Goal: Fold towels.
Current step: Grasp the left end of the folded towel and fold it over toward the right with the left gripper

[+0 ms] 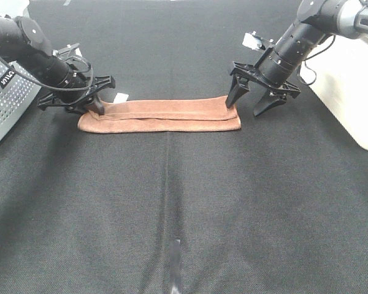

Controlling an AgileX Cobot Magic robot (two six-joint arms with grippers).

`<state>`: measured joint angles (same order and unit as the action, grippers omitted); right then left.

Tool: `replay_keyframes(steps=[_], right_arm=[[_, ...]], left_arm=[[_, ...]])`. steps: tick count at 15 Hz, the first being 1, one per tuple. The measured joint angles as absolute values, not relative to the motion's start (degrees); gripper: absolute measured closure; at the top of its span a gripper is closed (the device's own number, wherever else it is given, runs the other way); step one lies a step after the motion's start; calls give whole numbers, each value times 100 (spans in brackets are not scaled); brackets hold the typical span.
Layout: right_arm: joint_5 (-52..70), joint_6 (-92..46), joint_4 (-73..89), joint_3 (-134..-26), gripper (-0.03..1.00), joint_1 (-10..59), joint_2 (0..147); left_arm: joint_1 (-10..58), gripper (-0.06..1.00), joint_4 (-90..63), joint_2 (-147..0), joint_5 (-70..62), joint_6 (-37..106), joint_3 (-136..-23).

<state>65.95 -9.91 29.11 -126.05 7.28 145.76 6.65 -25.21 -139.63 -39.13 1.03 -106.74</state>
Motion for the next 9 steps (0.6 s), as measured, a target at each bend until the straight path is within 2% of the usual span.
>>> replay_keyframes(steps=[1,5,9], right_arm=[[6595,-991,2911,-12605,27,728,14576],[6595,-991,2911,-12605,27,728,14576],[6600,-837,2911,-12605,27,728,14576]], left_arm=[[665,88,-2469,-13963,-3913,103,-10674],[665,88,-1919,-13969,-4544,103,-11064],[653,88,-573,-13969,-6165,-739,-12496]])
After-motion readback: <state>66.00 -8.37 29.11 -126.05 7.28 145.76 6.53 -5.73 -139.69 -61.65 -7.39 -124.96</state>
